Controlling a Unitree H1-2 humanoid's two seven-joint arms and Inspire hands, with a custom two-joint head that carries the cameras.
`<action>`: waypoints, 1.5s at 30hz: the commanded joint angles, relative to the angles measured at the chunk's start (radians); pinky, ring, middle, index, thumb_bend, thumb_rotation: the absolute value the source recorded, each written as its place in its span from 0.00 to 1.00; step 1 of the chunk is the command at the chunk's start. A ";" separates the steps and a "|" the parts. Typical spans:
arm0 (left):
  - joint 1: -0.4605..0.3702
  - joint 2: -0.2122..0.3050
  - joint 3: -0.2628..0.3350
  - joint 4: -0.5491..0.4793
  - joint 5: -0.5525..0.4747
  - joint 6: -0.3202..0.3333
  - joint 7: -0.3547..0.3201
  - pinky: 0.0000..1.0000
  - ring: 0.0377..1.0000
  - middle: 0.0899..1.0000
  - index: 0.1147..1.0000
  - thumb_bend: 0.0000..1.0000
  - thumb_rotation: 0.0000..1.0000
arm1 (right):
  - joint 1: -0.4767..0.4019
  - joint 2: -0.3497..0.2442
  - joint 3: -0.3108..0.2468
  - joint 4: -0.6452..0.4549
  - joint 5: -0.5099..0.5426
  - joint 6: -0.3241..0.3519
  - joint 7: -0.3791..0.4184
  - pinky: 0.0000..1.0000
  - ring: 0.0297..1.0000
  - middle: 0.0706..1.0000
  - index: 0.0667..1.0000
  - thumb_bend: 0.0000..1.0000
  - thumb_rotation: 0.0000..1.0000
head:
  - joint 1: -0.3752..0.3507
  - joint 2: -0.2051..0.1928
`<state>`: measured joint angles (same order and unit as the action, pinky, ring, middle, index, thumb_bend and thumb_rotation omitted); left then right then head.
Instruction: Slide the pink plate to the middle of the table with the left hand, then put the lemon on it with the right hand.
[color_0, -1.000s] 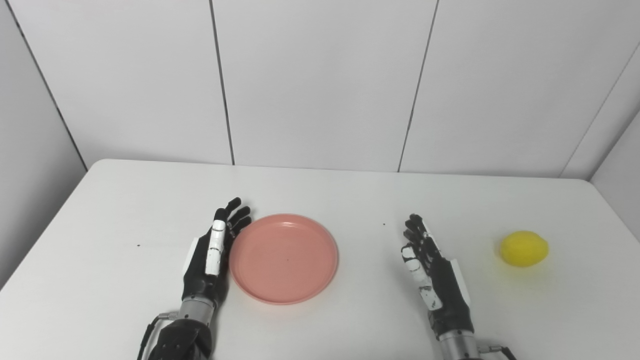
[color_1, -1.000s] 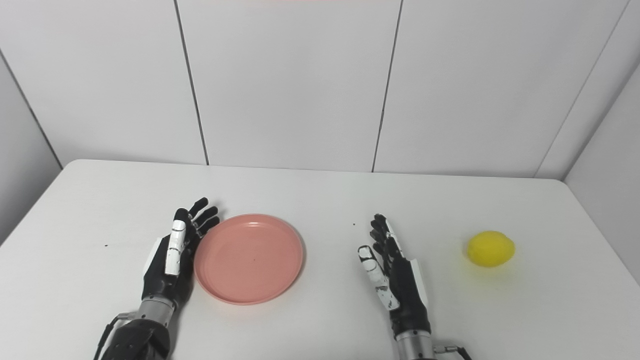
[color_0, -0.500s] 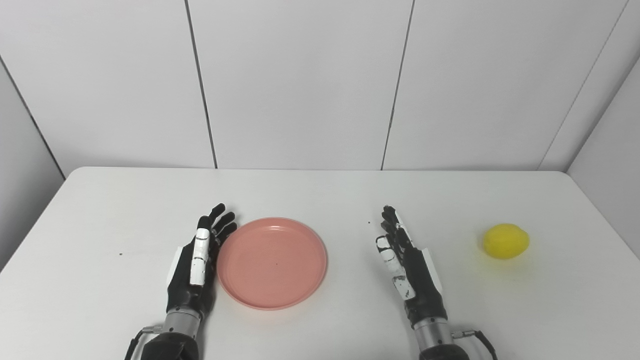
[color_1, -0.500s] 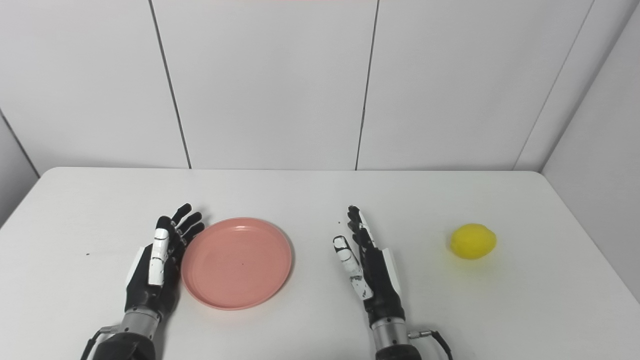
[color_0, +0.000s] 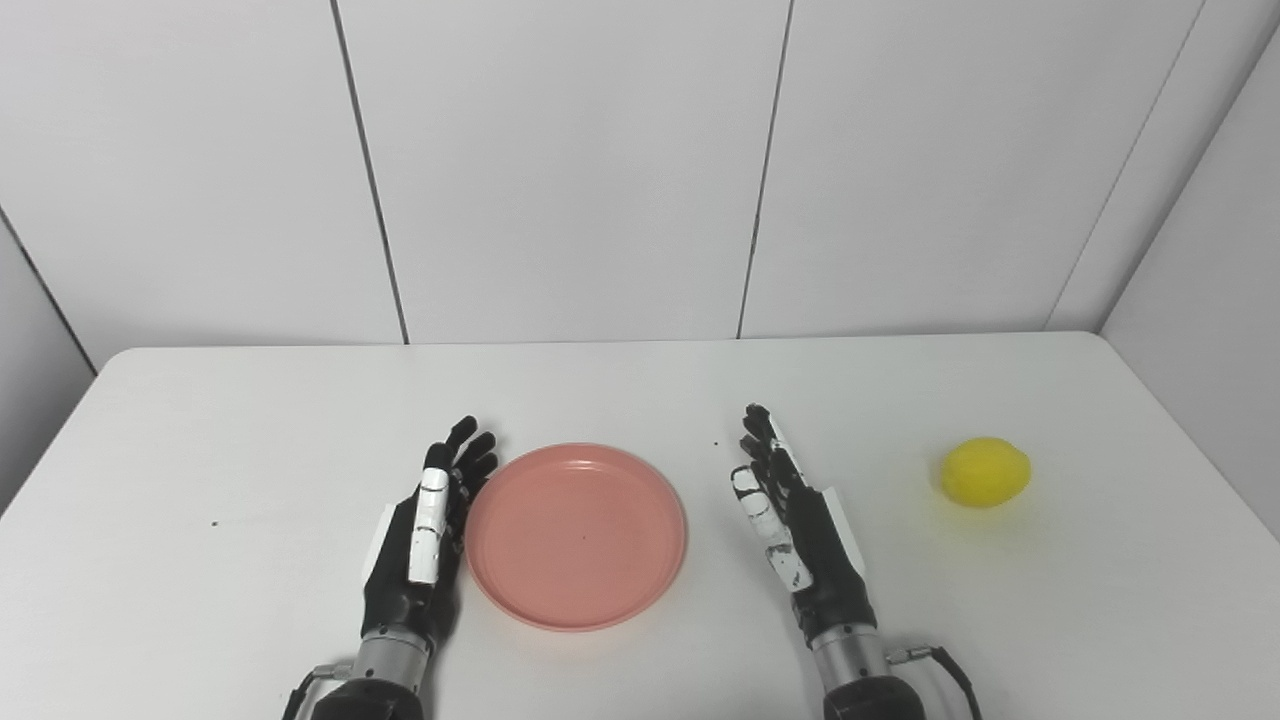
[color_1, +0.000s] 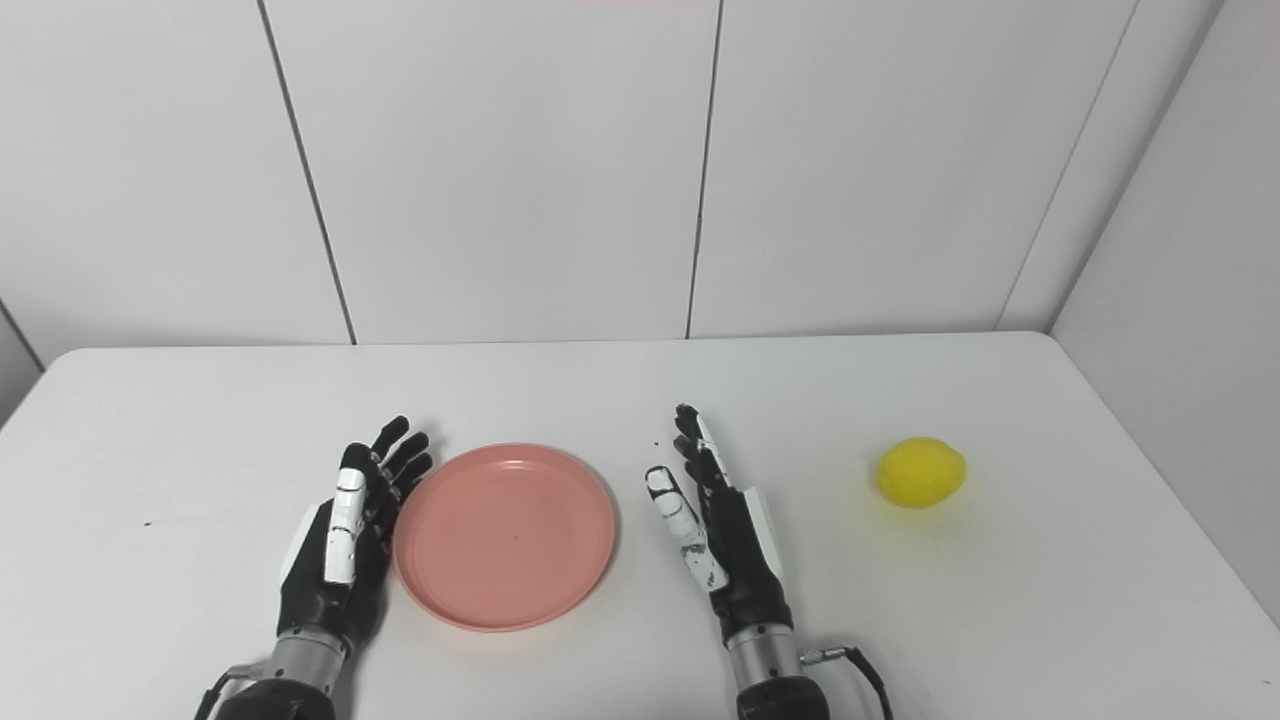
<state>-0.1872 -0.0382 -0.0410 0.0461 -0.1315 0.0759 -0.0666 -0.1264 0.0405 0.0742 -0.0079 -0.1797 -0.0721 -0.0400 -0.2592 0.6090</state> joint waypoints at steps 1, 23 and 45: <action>-0.035 -0.019 -0.011 -0.012 0.014 -0.040 0.002 0.95 0.93 0.92 0.91 0.66 1.00 | -0.025 0.002 -0.002 -0.033 -0.012 0.008 -0.012 0.96 0.94 0.95 0.94 0.71 0.95 | 0.004 0.000; -0.043 -0.066 -0.055 0.040 0.082 -0.105 0.022 0.94 0.92 0.92 0.92 0.63 1.00 | -0.030 -0.052 -0.044 -0.067 0.098 0.000 0.028 0.96 0.97 0.97 0.98 0.67 0.89 | 0.023 0.005; -0.052 -0.049 -0.063 0.059 0.078 -0.135 -0.002 0.91 0.90 0.91 0.90 0.65 1.00 | -0.086 -0.137 -0.145 -0.110 -0.170 -0.017 -0.147 0.91 0.94 0.93 0.96 0.73 0.68 | -0.040 -0.017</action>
<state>-0.2009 -0.0872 -0.1020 0.1195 -0.0534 -0.0197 -0.0559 -0.1734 -0.0741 -0.0550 -0.0922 -0.3121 -0.0574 -0.1522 -0.3006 0.5921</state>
